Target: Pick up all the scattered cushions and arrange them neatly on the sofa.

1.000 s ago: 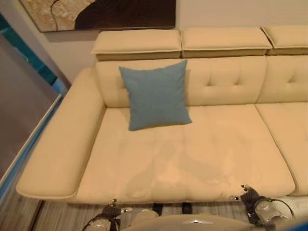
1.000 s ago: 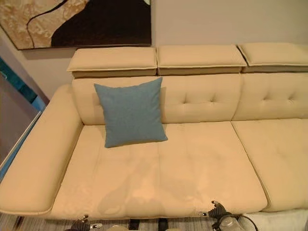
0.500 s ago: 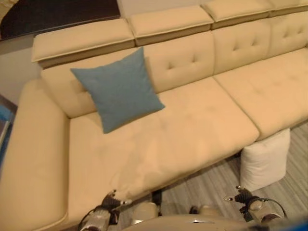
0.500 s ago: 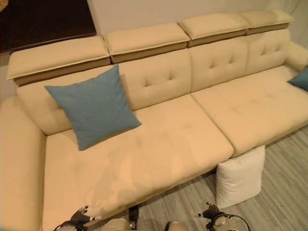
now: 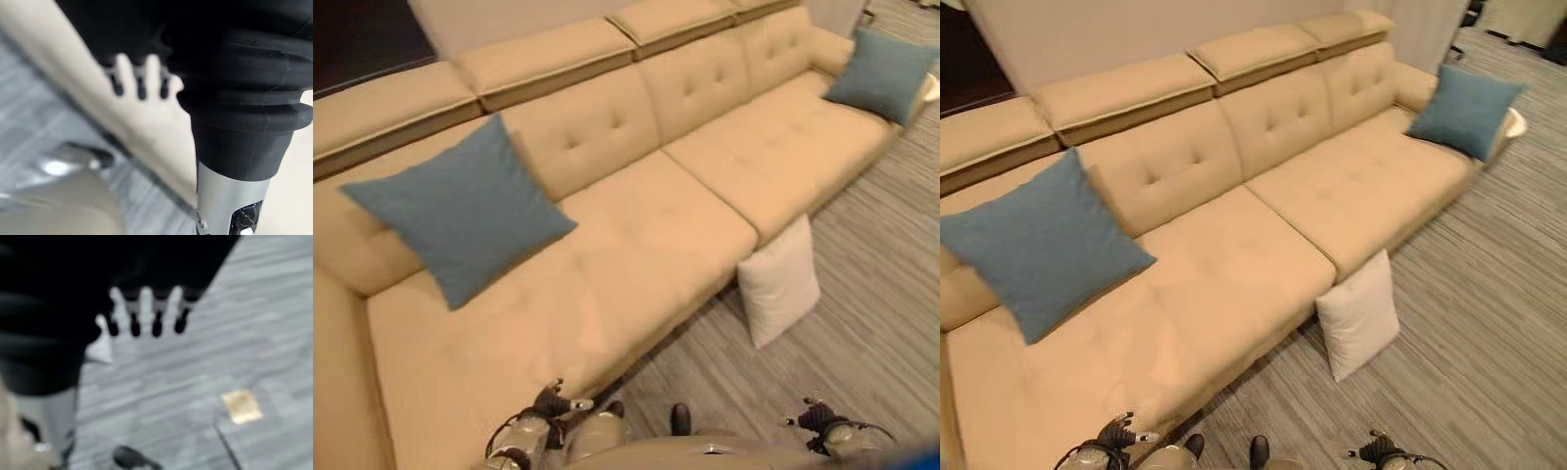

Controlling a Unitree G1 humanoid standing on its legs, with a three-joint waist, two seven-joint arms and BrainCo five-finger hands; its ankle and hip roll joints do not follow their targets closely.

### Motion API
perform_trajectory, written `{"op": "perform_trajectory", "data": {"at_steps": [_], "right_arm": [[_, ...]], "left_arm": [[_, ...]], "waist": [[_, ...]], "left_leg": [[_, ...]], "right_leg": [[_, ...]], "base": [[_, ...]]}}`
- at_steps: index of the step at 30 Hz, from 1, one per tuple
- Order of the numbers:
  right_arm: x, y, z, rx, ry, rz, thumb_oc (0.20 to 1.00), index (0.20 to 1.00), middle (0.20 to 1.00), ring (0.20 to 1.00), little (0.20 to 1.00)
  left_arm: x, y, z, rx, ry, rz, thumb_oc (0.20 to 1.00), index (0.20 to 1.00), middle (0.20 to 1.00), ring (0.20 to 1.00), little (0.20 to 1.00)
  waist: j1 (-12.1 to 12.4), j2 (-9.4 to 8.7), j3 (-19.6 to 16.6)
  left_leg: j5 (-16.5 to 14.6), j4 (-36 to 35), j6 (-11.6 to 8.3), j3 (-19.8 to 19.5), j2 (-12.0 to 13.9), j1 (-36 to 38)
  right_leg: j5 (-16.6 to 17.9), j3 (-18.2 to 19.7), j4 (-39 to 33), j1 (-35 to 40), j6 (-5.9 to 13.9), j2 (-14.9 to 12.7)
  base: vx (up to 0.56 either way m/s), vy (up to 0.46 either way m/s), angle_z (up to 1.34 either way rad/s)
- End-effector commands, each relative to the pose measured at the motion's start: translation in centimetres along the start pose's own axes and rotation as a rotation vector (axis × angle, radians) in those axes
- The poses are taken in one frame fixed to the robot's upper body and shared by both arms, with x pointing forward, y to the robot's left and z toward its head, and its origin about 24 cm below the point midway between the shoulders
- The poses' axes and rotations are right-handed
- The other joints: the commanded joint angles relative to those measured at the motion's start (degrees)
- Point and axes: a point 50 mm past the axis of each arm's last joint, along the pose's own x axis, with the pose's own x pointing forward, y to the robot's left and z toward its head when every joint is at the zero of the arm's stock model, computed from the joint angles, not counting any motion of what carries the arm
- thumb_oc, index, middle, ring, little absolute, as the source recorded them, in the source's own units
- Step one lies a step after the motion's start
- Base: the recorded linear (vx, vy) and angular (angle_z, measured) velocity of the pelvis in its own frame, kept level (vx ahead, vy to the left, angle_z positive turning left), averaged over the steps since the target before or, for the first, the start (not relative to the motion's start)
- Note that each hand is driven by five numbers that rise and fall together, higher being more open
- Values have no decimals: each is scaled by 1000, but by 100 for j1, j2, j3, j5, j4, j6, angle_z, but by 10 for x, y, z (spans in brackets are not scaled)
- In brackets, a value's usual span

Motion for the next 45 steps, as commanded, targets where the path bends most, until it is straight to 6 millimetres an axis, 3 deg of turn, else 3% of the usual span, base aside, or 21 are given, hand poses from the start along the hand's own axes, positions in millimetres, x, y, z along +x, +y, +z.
{"op": "perform_trajectory", "data": {"at_steps": [1,2,4,5,7,9,10,11,13,14,15,16,20,26,29,30,45], "right_arm": [[2,-4,19,29,-60,-19,1000,1000,1000,1000,1000],[2,-3,26,27,-81,-19,1000,1000,1000,1000,1000],[2,0,35,30,-110,-14,1000,1000,1000,1000,1000],[2,0,35,21,-112,-17,1000,1000,1000,1000,1000],[2,1,33,18,-107,-12,1000,1000,1000,1000,1000],[1,2,23,34,-77,-11,1000,1000,1000,1000,1000],[1,2,23,34,-77,-11,1000,1000,1000,1000,1000],[1,1,20,46,-65,-16,1000,1000,1000,1000,1000],[1,0,19,51,-62,-19,1000,1000,1000,1000,1000],[1,1,17,55,-53,-21,1000,1000,1000,1000,1000],[1,1,18,57,-55,-23,1000,1000,1000,1000,1000],[1,3,18,63,-54,-20,1000,1000,1000,1000,1000],[0,4,8,78,-22,-20,1000,1000,1000,1000,1000],[-1,2,-5,121,17,-34,1000,1000,1000,1000,1000],[-2,4,-14,136,44,-29,1000,1000,1000,1000,1000],[-3,4,-13,195,5,-18,1000,1000,1000,1000,1000],[-1,-1,3,192,-56,-29,1000,1000,1000,1000,1000]], "left_arm": [[1,18,9,14,-44,57,1000,1000,1000,1000,1000],[1,21,10,10,-49,68,1000,1000,1000,1000,1000],[0,30,11,3,-53,96,1000,1000,1000,1000,1000],[0,34,8,8,-38,109,1000,1000,1000,1000,1000],[-1,34,5,5,-29,109,1000,1000,1000,1000,1000],[-2,36,-3,-13,1,113,1000,1000,1000,1000,1000],[-2,36,-3,-13,2,113,1000,1000,1000,1000,1000],[-3,36,-6,-24,13,116,1000,1000,1000,1000,1000],[-3,37,-8,-27,21,119,1000,1000,1000,1000,1000],[-3,36,-9,-29,25,120,1000,1000,1000,1000,1000],[-3,35,-7,-33,20,120,1000,1000,1000,1000,1000],[-2,34,-5,-31,15,118,1000,1000,1000,1000,1000],[-2,28,-6,-21,17,94,1000,1000,1000,1000,1000],[1,18,9,8,-31,61,1000,1000,1000,1000,1000],[1,14,8,4,-31,44,1000,1000,1000,1000,1000],[0,15,-3,-44,28,41,1000,1000,1000,1000,1000],[2,7,13,-8,-36,11,1000,1000,1000,1000,1000]], "waist": [[235,-249,272],[281,-259,300],[405,-230,366],[511,-140,330],[515,-118,317],[612,-62,131],[620,-62,147],[727,-30,8],[778,-30,-35],[891,-51,-59],[897,-92,-69],[823,-110,-87],[637,-140,-131],[542,-118,-53],[439,-44,-175],[157,200,-381],[183,160,-357]], "left_leg": [[-275,45,303,424,-352,142],[-306,23,317,569,-342,134],[-323,45,342,840,-265,79],[-217,-56,369,1085,-159,11],[-158,-119,391,1123,-137,39],[-10,-356,434,1328,-34,29],[-14,-366,434,1335,-33,59],[91,-533,440,1560,47,13],[121,-607,432,1678,82,31],[110,-571,403,1871,122,-10],[129,-614,362,1983,126,9],[156,-655,335,2000,130,37],[108,-661,315,2055,152,162],[147,-688,279,1493,1,155],[201,-951,315,1580,21,341],[169,-1044,287,1747,89,725],[126,-1044,324,1732,47,712]], "right_leg": [[778,256,-17,-399,868,-209],[853,205,-56,-495,922,-232],[759,-303,79,-648,890,-298],[462,-1052,423,-515,713,-494],[321,-1122,620,-406,660,-464],[11,-1526,784,13,566,-522],[-4,-1519,795,30,566,-522],[-157,-1877,818,303,547,-597],[-213,-1974,812,416,548,-631],[-184,-2326,723,582,592,-773],[-164,-2465,458,601,589,-748],[-195,-2212,330,567,597,-604],[-118,-1977,-43,648,521,-450],[28,-1771,-311,635,451,-317],[48,-1734,-421,756,466,-286],[-95,-1574,-482,1120,383,-206],[-96,-1573,-482,1112,425,-248]], "base": [[-123,89,-162],[-138,95,-151],[-237,131,-119],[-192,107,-166],[-174,92,-144],[-204,45,-56],[-159,4,-45],[-98,-1,-64],[-111,-33,-76],[-107,-90,-92],[-73,-137,-118],[-2,-107,-104],[10,-133,-1],[-30,-52,-24],[79,10,-16],[40,8,-2],[3,1,0]]}}
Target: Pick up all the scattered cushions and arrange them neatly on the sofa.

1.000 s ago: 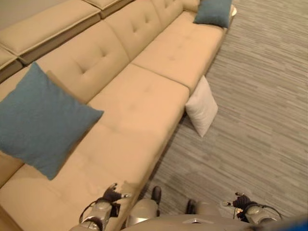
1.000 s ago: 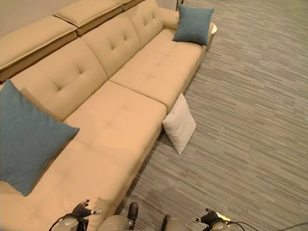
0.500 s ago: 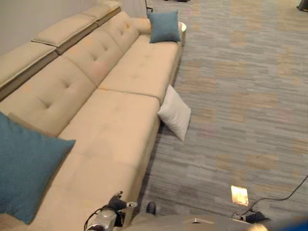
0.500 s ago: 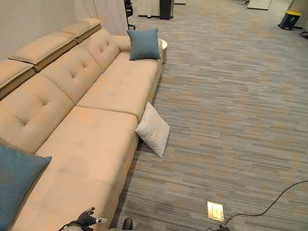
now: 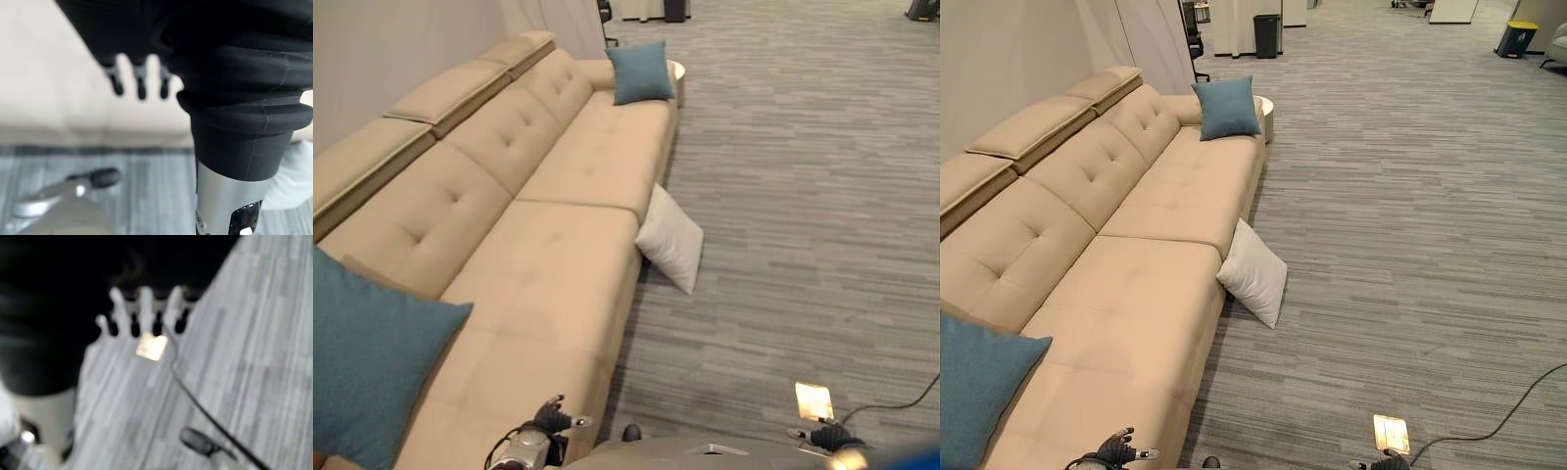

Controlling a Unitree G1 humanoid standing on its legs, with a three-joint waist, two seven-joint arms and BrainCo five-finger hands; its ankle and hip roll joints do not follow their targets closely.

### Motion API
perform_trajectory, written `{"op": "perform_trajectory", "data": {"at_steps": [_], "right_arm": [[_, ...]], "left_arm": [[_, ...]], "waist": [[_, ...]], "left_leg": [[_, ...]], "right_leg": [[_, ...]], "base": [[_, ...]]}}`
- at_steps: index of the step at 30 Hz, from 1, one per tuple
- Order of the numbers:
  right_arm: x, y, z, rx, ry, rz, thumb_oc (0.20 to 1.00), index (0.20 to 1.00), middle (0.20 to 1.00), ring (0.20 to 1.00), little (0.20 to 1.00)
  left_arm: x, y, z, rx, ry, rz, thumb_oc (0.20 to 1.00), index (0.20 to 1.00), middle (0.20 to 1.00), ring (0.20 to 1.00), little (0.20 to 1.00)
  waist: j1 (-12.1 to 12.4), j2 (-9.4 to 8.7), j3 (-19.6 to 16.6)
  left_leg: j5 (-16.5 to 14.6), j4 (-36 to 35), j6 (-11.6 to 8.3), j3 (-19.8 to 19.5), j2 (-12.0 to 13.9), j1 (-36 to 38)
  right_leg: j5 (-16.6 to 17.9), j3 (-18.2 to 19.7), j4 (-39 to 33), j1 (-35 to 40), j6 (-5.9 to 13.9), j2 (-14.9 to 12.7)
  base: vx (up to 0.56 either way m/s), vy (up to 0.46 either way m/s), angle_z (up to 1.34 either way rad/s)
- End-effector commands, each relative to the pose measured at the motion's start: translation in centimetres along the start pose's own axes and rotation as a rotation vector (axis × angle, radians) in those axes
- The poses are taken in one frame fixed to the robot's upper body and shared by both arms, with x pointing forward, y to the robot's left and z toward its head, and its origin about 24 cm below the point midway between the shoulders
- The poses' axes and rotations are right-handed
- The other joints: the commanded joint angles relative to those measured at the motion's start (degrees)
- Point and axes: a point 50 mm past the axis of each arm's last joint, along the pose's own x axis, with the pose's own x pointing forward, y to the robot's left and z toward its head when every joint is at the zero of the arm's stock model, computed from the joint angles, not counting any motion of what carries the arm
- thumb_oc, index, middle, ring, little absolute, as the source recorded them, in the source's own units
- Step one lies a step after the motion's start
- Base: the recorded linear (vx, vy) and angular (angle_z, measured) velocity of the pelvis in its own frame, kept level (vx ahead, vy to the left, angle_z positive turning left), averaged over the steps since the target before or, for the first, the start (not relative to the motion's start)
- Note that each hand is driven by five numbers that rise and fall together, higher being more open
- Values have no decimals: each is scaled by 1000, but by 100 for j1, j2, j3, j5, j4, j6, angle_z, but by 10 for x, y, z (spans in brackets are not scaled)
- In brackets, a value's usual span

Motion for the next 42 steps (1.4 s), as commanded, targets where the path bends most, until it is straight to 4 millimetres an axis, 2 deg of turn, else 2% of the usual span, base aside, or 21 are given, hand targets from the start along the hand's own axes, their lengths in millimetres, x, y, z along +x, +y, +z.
{"op": "perform_trajectory", "data": {"at_steps": [1,6,11,14,15,17,19,20,23,25,26,27,29,30,31,33,35,36,38,41,42], "right_arm": [[2,4,28,10,-96,3,1000,1000,1000,1000,1000],[2,7,34,-1,-113,9,1000,1000,1000,1000,1000],[2,14,47,-30,-146,25,1000,1000,1000,1000,1000],[2,15,60,-38,-182,25,1000,1000,1000,1000,1000],[2,16,67,-39,-203,29,1000,1000,1000,1000,1000],[2,17,71,-42,-217,32,1000,1000,1000,1000,1000],[1,20,77,-38,-237,36,1000,1000,1000,1000,1000],[1,20,77,-38,-237,36,1000,1000,1000,1000,1000],[0,22,80,-53,-252,41,1000,1000,1000,1000,1000],[0,22,81,-52,-256,40,1000,1000,1000,1000,1000],[0,24,83,-43,-265,43,1000,1000,1000,1000,1000],[0,26,79,-38,-255,52,1000,1000,1000,1000,1000],[0,26,79,-38,-255,52,1000,1000,1000,1000,1000],[0,27,71,-35,-229,59,1000,1000,1000,1000,1000],[0,27,66,-32,-218,59,1000,1000,1000,1000,1000],[1,24,60,-27,-199,50,1000,1000,1000,1000,1000],[1,21,62,-13,-208,36,1000,1000,1000,1000,1000],[1,19,64,-4,-213,28,1000,1000,1000,1000,1000],[1,17,64,9,-207,24,1000,1000,1000,1000,1000],[2,15,63,20,-202,20,1000,1000,1000,1000,1000],[2,14,64,22,-207,19,1000,1000,1000,1000,1000]], "left_arm": [[5,6,33,-28,-92,19,1000,1000,1000,1000,1000],[6,3,37,-10,-102,8,1000,1000,1000,1000,1000],[6,-1,45,-27,-136,0,1000,1000,1000,1000,1000],[6,-1,53,-35,-165,-2,1000,1000,1000,1000,1000],[6,0,57,-38,-176,1,1000,1000,1000,1000,1000],[6,0,59,-39,-185,0,1000,1000,1000,1000,1000],[6,1,67,-31,-206,4,1000,1000,1000,1000,1000],[6,1,67,-31,-206,4,1000,1000,1000,1000,1000],[5,-1,75,-34,-237,-6,1000,1000,1000,1000,1000],[5,-2,76,-35,-241,-8,1000,1000,1000,1000,1000],[5,-4,80,-38,-258,-15,1000,1000,1000,1000,1000],[4,-5,85,-27,-271,-22,1000,1000,1000,1000,1000],[4,-5,85,-27,-271,-22,1000,1000,1000,1000,1000],[4,-9,85,-27,-274,-33,1000,1000,1000,1000,1000],[4,-11,85,-30,-274,-41,1000,1000,1000,1000,1000],[4,-17,86,-27,-280,-60,1000,1000,1000,1000,1000],[4,-21,95,-4,-295,-73,1000,1000,1000,1000,1000],[3,-21,98,-2,-306,-77,1000,1000,1000,1000,1000],[3,-21,99,-4,-306,-73,1000,1000,1000,1000,1000],[3,-20,97,-6,-303,-73,1000,1000,1000,1000,1000],[4,-20,94,-4,-293,-74,1000,1000,1000,1000,1000]], "waist": [[36,-522,155],[50,-541,171],[207,-568,257],[331,-535,391],[309,-537,492],[284,-545,560],[223,-522,649],[223,-522,649],[257,-598,662],[240,-631,672],[181,-694,684],[46,-716,633],[45,-709,640],[-1,-739,529],[-27,-732,488],[-71,-712,456],[-66,-802,612],[-22,-855,706],[35,-901,768],[177,-923,740],[179,-915,702]], "left_leg": [[-489,20,366,-154,-657,327],[-516,20,384,-148,-663,330],[-644,230,482,-110,-715,296],[-751,459,578,-38,-730,120],[-764,511,631,-79,-740,104],[-772,564,669,-112,-746,86],[-845,641,690,-157,-690,78],[-845,641,690,-157,-690,79],[-969,555,642,-79,-649,236],[-1014,529,625,-88,-642,317],[-1101,531,582,-134,-601,443],[-1197,553,514,-281,-507,609],[-1202,550,512,-283,-500,622],[-1230,679,424,-390,-374,724],[-1191,786,372,-449,-302,743],[-896,1284,189,-508,-168,592],[-539,2204,71,-389,-124,12],[-488,2526,95,-355,-149,-192],[-445,2728,126,-224,-174,-450],[-780,2234,219,-353,-616,-719],[-801,1922,243,-349,-687,-775]], "right_leg": [[452,369,42,-307,236,54],[448,409,67,-323,241,39],[429,545,239,-390,291,-27],[399,577,952,-837,379,-129],[515,665,1444,-1136,483,-134],[608,685,1755,-1288,532,-138],[584,682,2122,-1653,492,-140],[583,682,2122,-1652,492,-140],[718,319,1414,-1747,370,-294],[819,307,1152,-1768,371,-262],[975,271,922,-1937,389,-217],[926,523,967,-1938,365,-89],[922,519,967,-1926,363,-83],[862,628,902,-1790,301,14],[833,626,903,-1742,265,60],[718,544,857,-1561,126,133],[669,412,759,-1343,20,96],[635,380,722,-1249,-41,100],[571,292,647,-1116,-87,93],[466,370,555,-908,-54,112],[426,397,540,-864,-37,143]], "base": [[0,0,0],[9,2,0],[14,19,-8],[-56,58,-49],[-28,53,-76],[-15,24,-32],[46,9,-4],[106,-18,-2],[136,-92,-10],[167,-100,-10],[325,-185,0],[325,-185,-2],[181,-119,6],[266,-216,13],[344,-298,7],[189,-236,16],[82,-261,67],[49,-234,44],[95,-159,10],[229,-79,13],[280,-21,22]]}}
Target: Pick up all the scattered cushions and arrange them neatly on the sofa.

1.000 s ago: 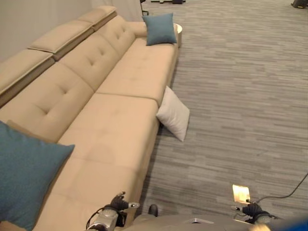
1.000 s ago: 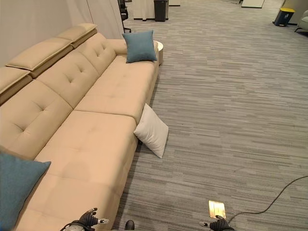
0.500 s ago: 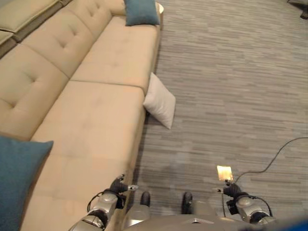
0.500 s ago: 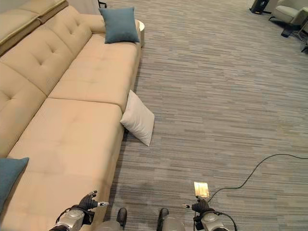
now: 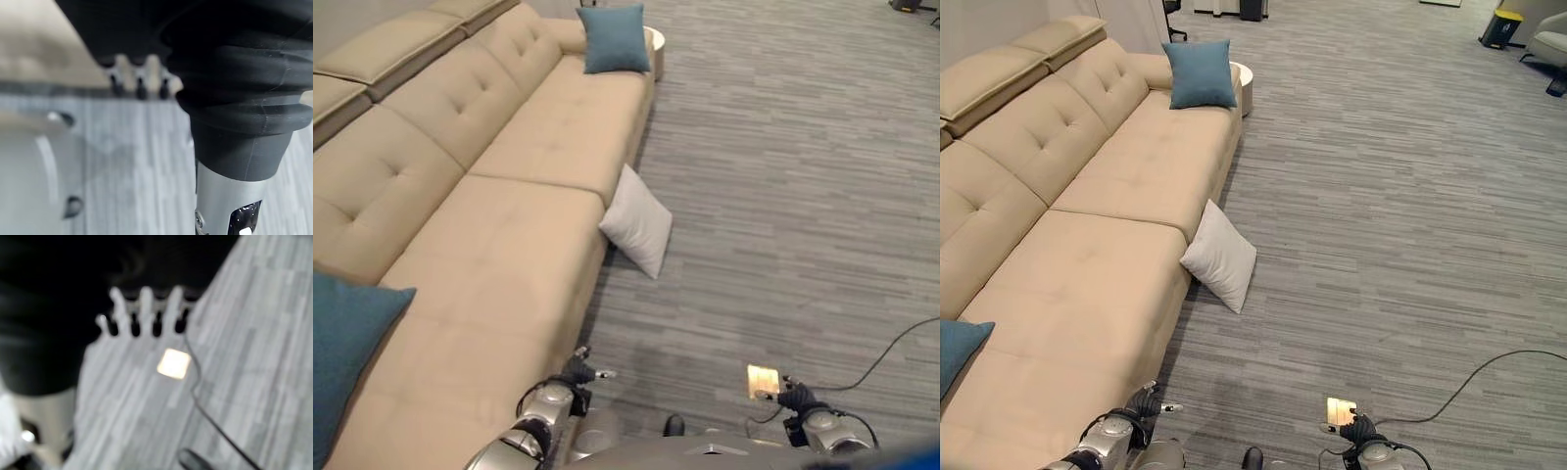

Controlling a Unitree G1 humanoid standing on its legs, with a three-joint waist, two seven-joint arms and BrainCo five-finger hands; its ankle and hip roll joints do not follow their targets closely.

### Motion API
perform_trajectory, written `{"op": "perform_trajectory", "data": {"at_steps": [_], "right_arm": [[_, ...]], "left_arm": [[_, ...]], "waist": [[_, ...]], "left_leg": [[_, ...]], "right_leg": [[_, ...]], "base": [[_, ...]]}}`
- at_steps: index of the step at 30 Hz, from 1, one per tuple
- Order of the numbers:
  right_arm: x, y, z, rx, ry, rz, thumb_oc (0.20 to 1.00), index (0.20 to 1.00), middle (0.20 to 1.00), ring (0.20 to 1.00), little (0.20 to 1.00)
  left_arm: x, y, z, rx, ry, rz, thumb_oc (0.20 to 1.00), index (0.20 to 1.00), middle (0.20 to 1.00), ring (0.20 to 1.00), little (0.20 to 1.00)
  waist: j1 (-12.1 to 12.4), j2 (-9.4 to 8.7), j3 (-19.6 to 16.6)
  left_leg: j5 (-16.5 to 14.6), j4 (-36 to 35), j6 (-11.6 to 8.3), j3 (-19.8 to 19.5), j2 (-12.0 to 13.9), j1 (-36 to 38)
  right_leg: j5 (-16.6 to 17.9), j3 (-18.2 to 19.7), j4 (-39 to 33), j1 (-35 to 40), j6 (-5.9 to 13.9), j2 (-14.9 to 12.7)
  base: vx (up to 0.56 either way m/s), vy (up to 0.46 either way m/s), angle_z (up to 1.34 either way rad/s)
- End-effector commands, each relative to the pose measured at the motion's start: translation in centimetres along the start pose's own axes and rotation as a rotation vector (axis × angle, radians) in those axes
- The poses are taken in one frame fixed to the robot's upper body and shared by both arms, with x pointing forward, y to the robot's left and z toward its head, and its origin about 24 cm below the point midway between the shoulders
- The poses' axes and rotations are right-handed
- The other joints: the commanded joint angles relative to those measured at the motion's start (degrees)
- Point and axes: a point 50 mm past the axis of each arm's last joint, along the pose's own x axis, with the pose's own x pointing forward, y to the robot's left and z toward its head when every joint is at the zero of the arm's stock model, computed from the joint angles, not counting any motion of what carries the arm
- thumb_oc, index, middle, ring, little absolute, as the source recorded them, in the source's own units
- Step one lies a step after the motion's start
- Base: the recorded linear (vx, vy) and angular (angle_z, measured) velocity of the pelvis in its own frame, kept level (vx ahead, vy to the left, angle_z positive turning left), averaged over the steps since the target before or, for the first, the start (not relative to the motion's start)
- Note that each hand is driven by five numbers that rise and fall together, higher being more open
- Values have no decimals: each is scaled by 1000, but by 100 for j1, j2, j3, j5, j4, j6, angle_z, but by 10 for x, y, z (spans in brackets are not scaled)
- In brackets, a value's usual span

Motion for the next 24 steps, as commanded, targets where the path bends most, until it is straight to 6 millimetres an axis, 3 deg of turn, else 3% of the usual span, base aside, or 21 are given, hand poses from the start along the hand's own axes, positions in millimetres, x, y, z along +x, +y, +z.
{"op": "perform_trajectory", "data": {"at_steps": [1,2,3,8,11,12,13,15,17,18,21,24], "right_arm": [[1,-15,7,13,-40,-42,1000,1000,1000,1000,1000],[1,-15,8,13,-40,-42,1000,1000,1000,1000,1000],[1,-14,7,3,-37,-34,1000,1000,1000,1000,1000],[2,-12,14,-15,-57,-25,1000,1000,1000,1000,1000],[4,-6,29,-36,-104,-9,1000,1000,1000,1000,1000],[4,-4,34,-38,-119,-3,1000,1000,1000,1000,1000],[4,-4,34,-38,-119,-3,1000,1000,1000,1000,1000],[4,-1,38,-47,-132,4,1000,1000,1000,1000,1000],[4,0,38,-54,-134,7,1000,1000,1000,1000,1000],[3,1,39,-67,-142,12,1000,1000,1000,1000,1000],[4,6,45,-76,-153,25,1000,1000,1000,1000,1000],[3,8,44,-89,-151,33,1000,1000,1000,1000,1000]], "left_arm": [[4,4,25,-11,-83,9,1000,1000,1000,1000,1000],[4,4,25,-11,-84,9,1000,1000,1000,1000,1000],[3,8,18,-20,-62,19,1000,1000,1000,1000,1000],[1,10,11,-41,-49,29,1000,1000,1000,1000,1000],[1,15,16,-54,-69,42,1000,1000,1000,1000,1000],[2,18,20,-43,-84,45,1000,1000,1000,1000,1000],[2,18,20,-43,-84,45,1000,1000,1000,1000,1000],[1,21,19,-45,-80,59,1000,1000,1000,1000,1000],[1,21,18,-50,-77,61,1000,1000,1000,1000,1000],[1,22,16,-52,-71,65,1000,1000,1000,1000,1000],[1,20,12,-56,-58,62,1000,1000,1000,1000,1000],[0,20,7,-71,-47,66,1000,1000,1000,1000,1000]], "waist": [[67,27,150],[68,27,154],[247,55,82],[323,97,31],[447,138,142],[390,191,202],[389,189,203],[430,185,184],[435,179,180],[453,86,146],[321,69,170],[300,85,145]], "left_leg": [[-443,-609,437,117,-508,263],[-442,-612,437,118,-508,268],[-303,-906,490,-314,-797,240],[-485,-855,675,-318,-813,470],[-578,-786,856,-315,-760,601],[-622,-800,922,-455,-694,706],[-625,-798,922,-456,-697,706],[-728,-897,919,-492,-642,868],[-785,-934,902,-499,-608,942],[-917,-1048,845,-478,-586,1099],[-1034,-1239,778,-586,-483,1467],[-1048,-1341,713,-607,-373,1655]], "right_leg": [[337,481,-94,63,631,-142],[337,482,-94,67,631,-142],[147,683,87,187,647,-30],[118,706,816,56,862,-194],[649,712,1880,-457,1136,-363],[694,768,2336,-779,1117,-345],[688,767,2344,-781,1117,-347],[696,444,1956,-948,1012,-648],[669,356,1706,-921,981,-734],[839,144,773,-1012,1025,-942],[1300,530,-214,-1245,1211,-829],[1415,386,-347,-1264,1275,-786]], "base": [[187,-7,-5],[362,24,-21],[269,23,-18],[227,100,-52],[158,92,-59],[134,51,-108],[140,36,-56],[167,-35,29],[178,-96,-8],[246,-142,-9],[348,-170,-18],[210,-122,11]]}}
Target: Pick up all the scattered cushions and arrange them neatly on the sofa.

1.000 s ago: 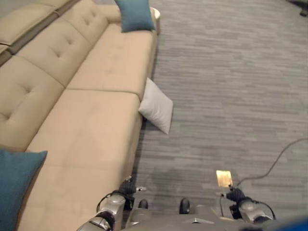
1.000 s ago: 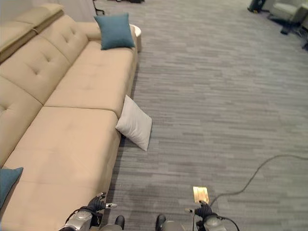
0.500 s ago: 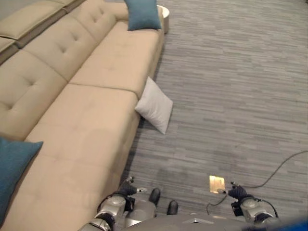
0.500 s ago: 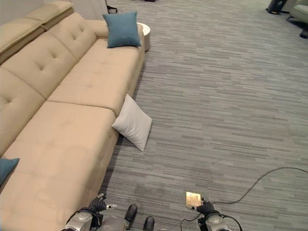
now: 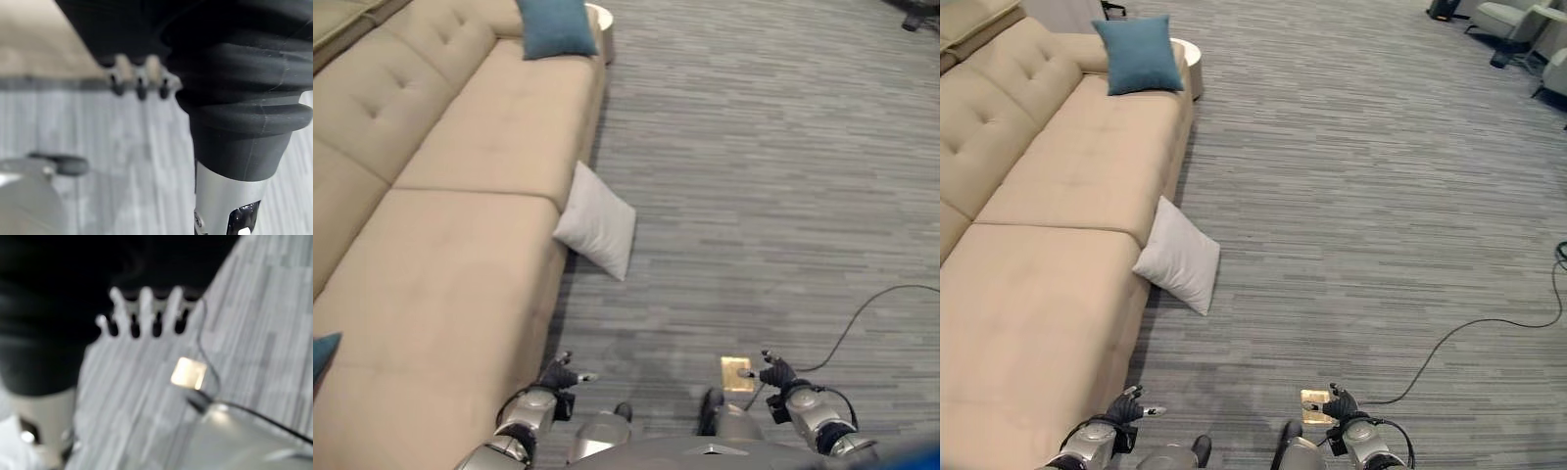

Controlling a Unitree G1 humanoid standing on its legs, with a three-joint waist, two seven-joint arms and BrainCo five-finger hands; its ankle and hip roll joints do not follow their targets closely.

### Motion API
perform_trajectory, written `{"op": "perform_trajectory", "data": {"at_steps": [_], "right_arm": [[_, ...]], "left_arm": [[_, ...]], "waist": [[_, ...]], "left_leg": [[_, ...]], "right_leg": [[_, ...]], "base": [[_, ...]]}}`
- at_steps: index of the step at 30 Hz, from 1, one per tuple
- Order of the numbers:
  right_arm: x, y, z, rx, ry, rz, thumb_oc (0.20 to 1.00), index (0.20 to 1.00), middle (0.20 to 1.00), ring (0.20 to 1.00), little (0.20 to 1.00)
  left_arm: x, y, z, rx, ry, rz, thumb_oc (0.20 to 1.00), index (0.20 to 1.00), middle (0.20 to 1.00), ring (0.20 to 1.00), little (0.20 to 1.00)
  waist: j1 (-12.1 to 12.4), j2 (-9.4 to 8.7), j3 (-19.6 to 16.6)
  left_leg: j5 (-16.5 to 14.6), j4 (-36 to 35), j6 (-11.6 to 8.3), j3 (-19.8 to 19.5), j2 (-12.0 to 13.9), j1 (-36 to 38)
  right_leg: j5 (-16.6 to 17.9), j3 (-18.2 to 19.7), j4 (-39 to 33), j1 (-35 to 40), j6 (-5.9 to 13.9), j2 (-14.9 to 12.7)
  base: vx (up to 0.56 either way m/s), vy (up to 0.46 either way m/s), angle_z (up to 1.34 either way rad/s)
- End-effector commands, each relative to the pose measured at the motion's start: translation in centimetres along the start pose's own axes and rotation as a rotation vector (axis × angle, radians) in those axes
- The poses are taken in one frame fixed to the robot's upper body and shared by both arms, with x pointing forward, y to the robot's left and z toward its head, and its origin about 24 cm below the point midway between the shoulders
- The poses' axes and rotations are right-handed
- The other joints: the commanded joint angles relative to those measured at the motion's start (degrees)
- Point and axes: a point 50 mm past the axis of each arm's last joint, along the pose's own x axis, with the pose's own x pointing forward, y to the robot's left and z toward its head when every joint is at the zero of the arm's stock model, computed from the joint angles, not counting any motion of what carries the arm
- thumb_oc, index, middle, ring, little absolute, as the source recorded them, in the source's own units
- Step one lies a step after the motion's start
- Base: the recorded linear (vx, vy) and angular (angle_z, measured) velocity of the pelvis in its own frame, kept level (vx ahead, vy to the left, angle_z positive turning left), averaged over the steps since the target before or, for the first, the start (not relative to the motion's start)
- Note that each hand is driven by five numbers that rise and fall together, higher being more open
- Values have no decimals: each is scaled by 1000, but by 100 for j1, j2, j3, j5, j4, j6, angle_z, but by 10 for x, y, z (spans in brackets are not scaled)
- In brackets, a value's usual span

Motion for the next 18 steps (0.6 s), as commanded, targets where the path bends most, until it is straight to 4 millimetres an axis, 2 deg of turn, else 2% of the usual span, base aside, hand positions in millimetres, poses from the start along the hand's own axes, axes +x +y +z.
{"op": "perform_trajectory", "data": {"at_steps": [1,4,5,7,8,11,12,13,14,15,16,18], "right_arm": [[1,-11,3,-56,-20,-22,1000,1000,1000,1000,1000],[0,-10,-4,-66,-2,-11,1000,1000,1000,1000,1000],[-1,-10,-8,-60,12,-11,1000,1000,1000,1000,1000],[-1,-12,-10,-47,16,-23,1000,1000,1000,1000,1000],[-1,-16,-8,-14,8,-45,1000,1000,1000,1000,1000],[-1,-20,-8,-1,11,-60,1000,1000,1000,1000,1000],[-1,-24,-11,13,22,-72,1000,1000,1000,1000,1000],[-1,-24,-11,13,22,-72,1000,1000,1000,1000,1000],[-1,-26,-12,13,25,-74,1000,1000,1000,1000,1000],[-1,-26,-12,13,25,-74,1000,1000,1000,1000,1000],[-2,-24,-15,11,34,-69,1000,1000,1000,1000,1000],[-3,-24,-19,18,42,-69,1000,1000,1000,1000,1000]], "left_arm": [[1,-8,12,-23,-68,-19,1000,1000,1000,1000,1000],[0,-14,7,-15,-50,-35,1000,1000,1000,1000,1000],[0,-18,5,-11,-39,-44,1000,1000,1000,1000,1000],[0,-22,6,-8,-42,-60,1000,1000,1000,1000,1000],[2,-25,19,5,-80,-75,1000,1000,1000,1000,1000],[4,-25,30,9,-107,-71,1000,1000,1000,1000,1000],[3,-25,35,-3,-128,-76,1000,1000,1000,1000,1000],[3,-25,35,-3,-128,-76,1000,1000,1000,1000,1000],[3,-25,34,0,-128,-80,1000,1000,1000,1000,1000],[3,-25,34,0,-128,-80,1000,1000,1000,1000,1000],[3,-25,29,9,-110,-78,1000,1000,1000,1000,1000],[3,-22,24,9,-91,-73,1000,1000,1000,1000,1000]], "waist": [[83,-96,-43],[-2,-99,-227],[-47,-48,-333],[-65,-4,-312],[-53,-126,-105],[-23,-207,22],[71,-201,40],[77,-193,53],[77,-184,28],[78,-184,32],[76,-125,7],[139,-51,-21]], "left_leg": [[-52,81,-84,-204,-204,302],[-52,76,-200,-363,49,536],[126,267,-318,-517,253,564],[647,993,-477,-536,284,239],[977,1971,-511,-241,234,-471],[935,2231,-482,99,195,-880],[566,1823,-436,189,-93,-1087],[550,1830,-434,193,-86,-1068],[376,1429,-387,287,-177,-1078],[375,1428,-387,289,-176,-1073],[516,679,-368,681,-215,-1175],[970,179,-376,909,-204,-1417]], "right_leg": [[875,-254,-387,272,-35,340],[806,-91,-209,329,-170,441],[699,-123,-72,348,-264,539],[559,-234,-73,551,-375,589],[443,-309,-156,798,-507,531],[360,-481,-345,1031,-565,522],[292,-544,-479,1216,-508,546],[290,-541,-487,1239,-507,554],[250,-567,-535,1296,-482,556],[250,-566,-536,1300,-482,557],[94,-694,-534,1408,-462,621],[-76,-765,-555,1566,-477,738]], "base": [[269,-185,17],[312,-252,7],[308,-302,2],[225,-329,23],[103,-346,42],[96,-194,47],[188,-152,48],[241,-88,30],[97,-10,25],[243,-10,32],[238,20,26],[305,44,33]]}}
